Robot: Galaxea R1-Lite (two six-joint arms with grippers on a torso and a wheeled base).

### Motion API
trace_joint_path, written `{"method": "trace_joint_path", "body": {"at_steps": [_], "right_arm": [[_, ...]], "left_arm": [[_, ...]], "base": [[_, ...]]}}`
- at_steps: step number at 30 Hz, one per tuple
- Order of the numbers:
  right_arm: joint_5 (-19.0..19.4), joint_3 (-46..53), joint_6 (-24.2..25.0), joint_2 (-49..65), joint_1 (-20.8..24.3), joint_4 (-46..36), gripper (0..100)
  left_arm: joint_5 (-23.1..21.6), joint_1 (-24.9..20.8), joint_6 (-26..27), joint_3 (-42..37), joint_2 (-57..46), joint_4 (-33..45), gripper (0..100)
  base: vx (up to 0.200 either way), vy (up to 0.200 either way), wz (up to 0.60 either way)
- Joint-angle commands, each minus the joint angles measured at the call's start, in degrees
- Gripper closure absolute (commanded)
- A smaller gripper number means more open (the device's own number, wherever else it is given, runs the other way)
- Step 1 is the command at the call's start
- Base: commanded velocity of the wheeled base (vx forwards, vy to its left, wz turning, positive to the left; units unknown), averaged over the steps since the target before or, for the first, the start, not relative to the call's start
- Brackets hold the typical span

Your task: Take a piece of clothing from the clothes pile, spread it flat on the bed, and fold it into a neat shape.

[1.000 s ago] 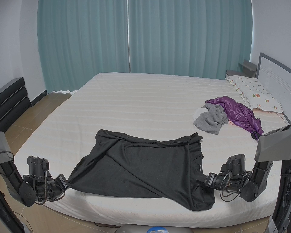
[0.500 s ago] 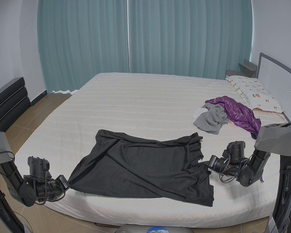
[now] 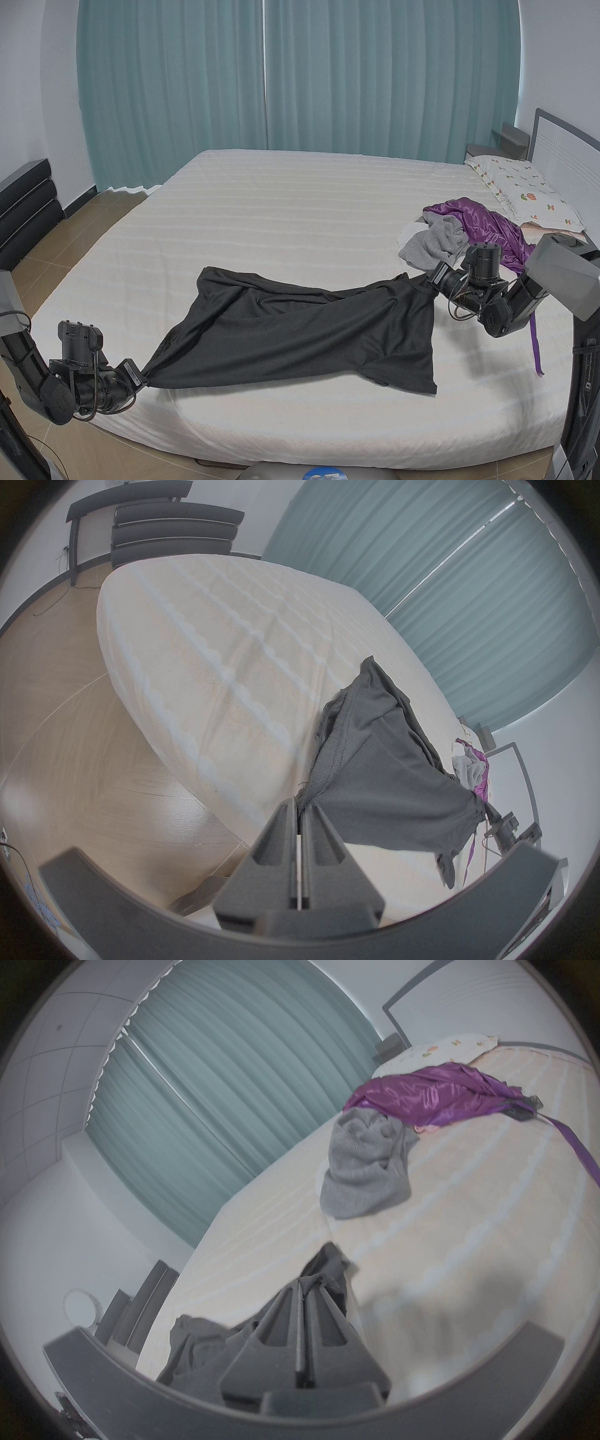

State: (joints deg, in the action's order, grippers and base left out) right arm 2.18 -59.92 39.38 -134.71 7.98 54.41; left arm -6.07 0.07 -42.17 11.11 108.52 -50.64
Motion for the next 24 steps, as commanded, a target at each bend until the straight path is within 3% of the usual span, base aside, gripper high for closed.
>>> {"method": "trace_joint_path", "body": {"at_steps": [1,7,8,14,17,24], "right_arm": [[-4.20,-10.40,0.00,-7.85,0.10,-1.23,100],[-4.82,-15.05,-0.62,-13.13,0.19,-0.79,100],[-4.91,-15.49,-0.79,-14.00,0.28,-0.53,0],[-4.64,-14.26,-0.62,-14.18,0.19,0.26,0],[-3.41,-8.37,-0.53,-9.96,-0.60,3.16,0],[5.29,11.75,0.00,1.46,-1.31,6.50,0]], "left_arm": [[-0.78,-0.07,-0.02,-0.12,0.29,0.01,100],[-0.96,-0.07,-0.02,-0.03,0.64,-0.07,100],[-0.96,-0.07,-0.02,0.06,0.64,0.01,100],[-1.05,-0.34,-0.11,0.14,0.64,0.01,100],[-0.96,-0.34,-0.11,0.14,0.64,0.01,100],[-0.96,-0.34,-0.11,0.06,0.29,-0.07,100]], "base": [[0.000,0.000,0.00],[0.000,0.000,0.00],[0.000,0.000,0.00],[0.000,0.000,0.00],[0.000,0.000,0.00],[0.000,0.000,0.00]]}}
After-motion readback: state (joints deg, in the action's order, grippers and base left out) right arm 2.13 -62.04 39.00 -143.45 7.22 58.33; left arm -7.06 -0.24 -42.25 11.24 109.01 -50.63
